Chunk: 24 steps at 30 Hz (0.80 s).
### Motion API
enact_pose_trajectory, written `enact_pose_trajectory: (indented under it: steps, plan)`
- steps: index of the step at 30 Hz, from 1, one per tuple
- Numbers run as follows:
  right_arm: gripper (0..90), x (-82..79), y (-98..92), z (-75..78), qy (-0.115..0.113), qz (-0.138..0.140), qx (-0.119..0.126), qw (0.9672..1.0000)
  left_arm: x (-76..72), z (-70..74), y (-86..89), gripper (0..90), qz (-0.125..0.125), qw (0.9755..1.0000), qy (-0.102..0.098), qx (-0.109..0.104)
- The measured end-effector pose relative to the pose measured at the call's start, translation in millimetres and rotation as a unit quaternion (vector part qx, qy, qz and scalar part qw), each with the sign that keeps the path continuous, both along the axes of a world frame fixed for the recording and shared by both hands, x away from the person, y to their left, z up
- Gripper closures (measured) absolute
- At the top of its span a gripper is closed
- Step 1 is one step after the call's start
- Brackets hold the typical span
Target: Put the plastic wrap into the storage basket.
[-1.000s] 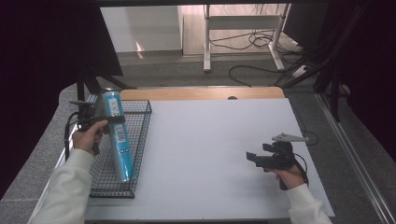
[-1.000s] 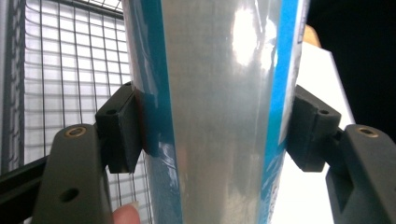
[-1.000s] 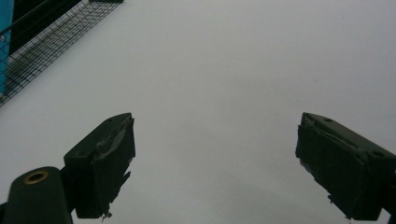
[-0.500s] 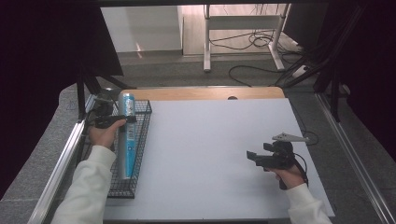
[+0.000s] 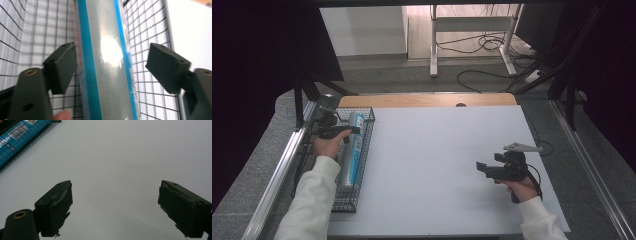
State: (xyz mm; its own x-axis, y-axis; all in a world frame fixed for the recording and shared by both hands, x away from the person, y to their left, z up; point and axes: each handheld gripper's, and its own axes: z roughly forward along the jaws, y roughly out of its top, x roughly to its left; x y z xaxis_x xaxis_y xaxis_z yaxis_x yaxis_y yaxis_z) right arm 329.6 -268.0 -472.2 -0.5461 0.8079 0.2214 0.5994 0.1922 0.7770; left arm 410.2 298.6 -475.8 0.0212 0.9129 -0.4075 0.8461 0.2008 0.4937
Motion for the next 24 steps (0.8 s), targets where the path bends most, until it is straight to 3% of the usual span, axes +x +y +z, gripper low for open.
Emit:
enact_pose_trajectory:
  steps: [5, 8, 10, 12, 18, 22, 24]
  plan:
    - [12.5, -1.7, 0.3, 1.0, -0.002, 0.0, 0.001, 1.0, -17.7, 20.0, -7.8, 17.2, -0.024, 0.9985, -0.038, 0.03]
    - [12.6, -3.2, -0.6, 2.1, -0.003, 0.003, 0.0, 1.0, -38.5, 35.3, -11.7, 16.8, -0.056, 0.9946, -0.07, 0.052]
    - [12.6, -3.8, -1.5, 2.6, -0.007, 0.003, -0.001, 1.0, -56.7, 45.9, -15.9, 16.9, -0.093, 0.9896, -0.094, 0.056]
    - [12.6, -4.6, -2.3, 2.9, -0.01, 0.005, -0.002, 0.9999, -78.0, 55.0, -19.2, 16.8, -0.129, 0.9827, -0.123, 0.052]
    - [12.5, -12.2, -1.3, 4.6, -0.029, 0.022, -0.013, 0.9993, -141.1, 64.1, -34.2, 16.8, -0.198, 0.963, -0.18, 0.034]
    - [12.5, -22.3, 1.2, 5.6, -0.05, 0.04, -0.023, 0.9977, -165.1, 58.5, -46.6, 16.9, -0.224, 0.9543, -0.197, -0.003]
    - [12.5, -27.2, 2.6, 3.6, -0.058, 0.053, -0.028, 0.9965, -171.5, 51.7, -54.6, 17.0, -0.222, 0.9538, -0.202, 0.005]
